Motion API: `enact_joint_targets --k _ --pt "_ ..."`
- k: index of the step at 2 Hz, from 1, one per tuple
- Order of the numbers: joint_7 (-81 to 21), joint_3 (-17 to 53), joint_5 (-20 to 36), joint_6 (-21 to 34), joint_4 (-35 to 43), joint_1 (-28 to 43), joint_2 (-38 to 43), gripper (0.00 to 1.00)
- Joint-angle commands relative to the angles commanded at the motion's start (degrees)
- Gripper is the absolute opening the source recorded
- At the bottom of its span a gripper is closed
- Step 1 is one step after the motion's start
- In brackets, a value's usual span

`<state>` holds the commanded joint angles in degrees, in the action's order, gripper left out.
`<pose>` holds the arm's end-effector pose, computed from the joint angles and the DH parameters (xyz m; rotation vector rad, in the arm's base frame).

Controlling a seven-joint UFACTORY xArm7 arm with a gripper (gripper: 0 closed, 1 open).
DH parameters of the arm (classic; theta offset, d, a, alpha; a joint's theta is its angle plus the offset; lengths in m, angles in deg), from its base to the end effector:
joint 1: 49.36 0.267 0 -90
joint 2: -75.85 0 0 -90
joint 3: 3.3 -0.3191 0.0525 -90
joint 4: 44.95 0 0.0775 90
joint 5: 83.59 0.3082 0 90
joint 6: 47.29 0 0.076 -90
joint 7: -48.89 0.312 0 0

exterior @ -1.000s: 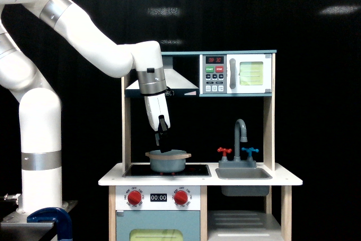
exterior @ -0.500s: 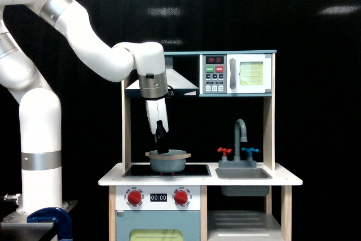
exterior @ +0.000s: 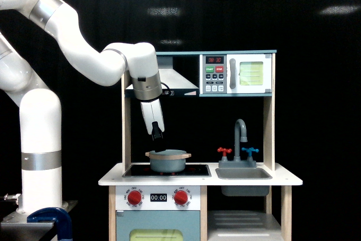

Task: Put the bowl inside the kitchen cabinet

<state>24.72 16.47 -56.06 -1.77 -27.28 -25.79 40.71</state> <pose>0.2599 0.1349 0.1589 -2.5856 -0.2709 -0.1949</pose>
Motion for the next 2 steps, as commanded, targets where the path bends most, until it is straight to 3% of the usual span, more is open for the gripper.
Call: enact_joint_targets --k 1,2 --pt "-16.10 10.53 4.56 5.22 4.04 5.43 6.78 1.00" --pt "-18.01 12.04 7.98 4.76 4.75 6.95 8.84 1.00"
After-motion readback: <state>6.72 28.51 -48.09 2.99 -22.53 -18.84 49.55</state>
